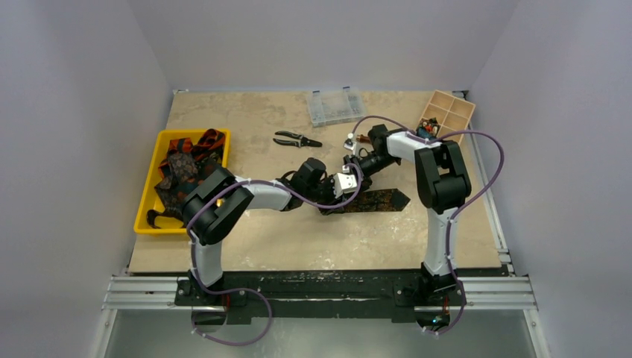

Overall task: Roll the ties
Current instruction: Roll the tie at the center of the board.

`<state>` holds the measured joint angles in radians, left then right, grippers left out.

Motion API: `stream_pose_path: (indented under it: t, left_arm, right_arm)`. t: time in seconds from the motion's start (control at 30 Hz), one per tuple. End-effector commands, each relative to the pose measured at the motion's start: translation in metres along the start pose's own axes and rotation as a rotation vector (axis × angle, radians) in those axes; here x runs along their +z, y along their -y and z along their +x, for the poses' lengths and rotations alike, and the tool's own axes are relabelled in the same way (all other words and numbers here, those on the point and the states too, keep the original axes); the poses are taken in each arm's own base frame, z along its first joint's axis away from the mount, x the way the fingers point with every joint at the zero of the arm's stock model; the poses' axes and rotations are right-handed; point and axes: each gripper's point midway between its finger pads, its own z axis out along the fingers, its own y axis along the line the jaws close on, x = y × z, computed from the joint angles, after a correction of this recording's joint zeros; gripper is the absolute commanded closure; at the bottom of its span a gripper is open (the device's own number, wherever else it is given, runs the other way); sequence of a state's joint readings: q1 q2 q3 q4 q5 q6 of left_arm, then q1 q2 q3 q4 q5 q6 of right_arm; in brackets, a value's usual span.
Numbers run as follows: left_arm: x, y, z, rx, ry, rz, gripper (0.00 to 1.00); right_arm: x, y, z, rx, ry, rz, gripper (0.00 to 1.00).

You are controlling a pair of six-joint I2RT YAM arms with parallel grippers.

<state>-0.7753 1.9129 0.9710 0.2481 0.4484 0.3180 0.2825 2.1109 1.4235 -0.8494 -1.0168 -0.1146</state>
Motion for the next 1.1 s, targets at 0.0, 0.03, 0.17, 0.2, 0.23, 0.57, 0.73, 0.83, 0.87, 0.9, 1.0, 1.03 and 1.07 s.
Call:
stream_pose_path:
  t: [0.0, 0.03, 0.17, 0.2, 0.23, 0.57, 0.73, 0.83, 0.87, 0.9, 1.0, 1.03, 1.07]
  left_arm:
    - [-0.004, 0.025, 0.095, -0.11, -0.298, 0.045, 0.8]
    - [-0.004, 0.025, 0.095, -0.111, -0.3, 0.044, 0.8]
    - [-0.005, 0.025, 0.096, -0.114, -0.303, 0.041, 0.8]
    - [-0.005, 0.024, 0.096, -0.116, -0.304, 0.04, 0.8]
    - [-0.005, 0.025, 0.096, -0.117, -0.303, 0.04, 0.8]
    - [-0.005, 0.025, 0.099, -0.128, -0.31, 0.029, 0.8]
    - [-0.005, 0.026, 0.101, -0.129, -0.312, 0.027, 0.8]
    - [-0.004, 0.026, 0.101, -0.127, -0.313, 0.025, 0.8]
    - [-0.004, 0.026, 0.102, -0.128, -0.314, 0.024, 0.8]
    - [-0.004, 0.026, 0.101, -0.126, -0.315, 0.024, 0.8]
    - [-0.003, 0.026, 0.103, -0.124, -0.319, 0.025, 0.8]
    - [-0.003, 0.026, 0.103, -0.124, -0.322, 0.025, 0.8]
    - [-0.003, 0.027, 0.104, -0.125, -0.322, 0.026, 0.8]
  right_arm:
    - [0.01, -0.001, 0.012, 0.01, -0.042, -0.027, 0.63]
    - [0.011, 0.002, 0.016, 0.016, -0.054, -0.017, 0.68]
    - [-0.001, 0.012, 0.027, 0.034, -0.06, 0.006, 0.52]
    - [-0.009, 0.013, 0.026, 0.04, -0.037, 0.01, 0.48]
    - [-0.015, 0.012, 0.026, 0.042, -0.015, 0.008, 0.47]
    - [-0.023, -0.011, 0.0, 0.051, 0.266, 0.019, 0.49]
    - [-0.009, -0.007, -0.006, 0.061, 0.31, 0.038, 0.5]
    - [-0.005, -0.001, -0.003, 0.078, 0.318, 0.047, 0.54]
    - [-0.003, 0.001, -0.001, 0.082, 0.318, 0.048, 0.55]
    - [-0.002, 0.001, -0.001, 0.082, 0.318, 0.047, 0.56]
    - [0.002, 0.001, 0.002, 0.074, 0.304, 0.045, 0.67]
    - [0.003, 0.003, 0.004, 0.073, 0.297, 0.055, 0.72]
    - [0.003, 0.008, 0.006, 0.073, 0.289, 0.072, 0.75]
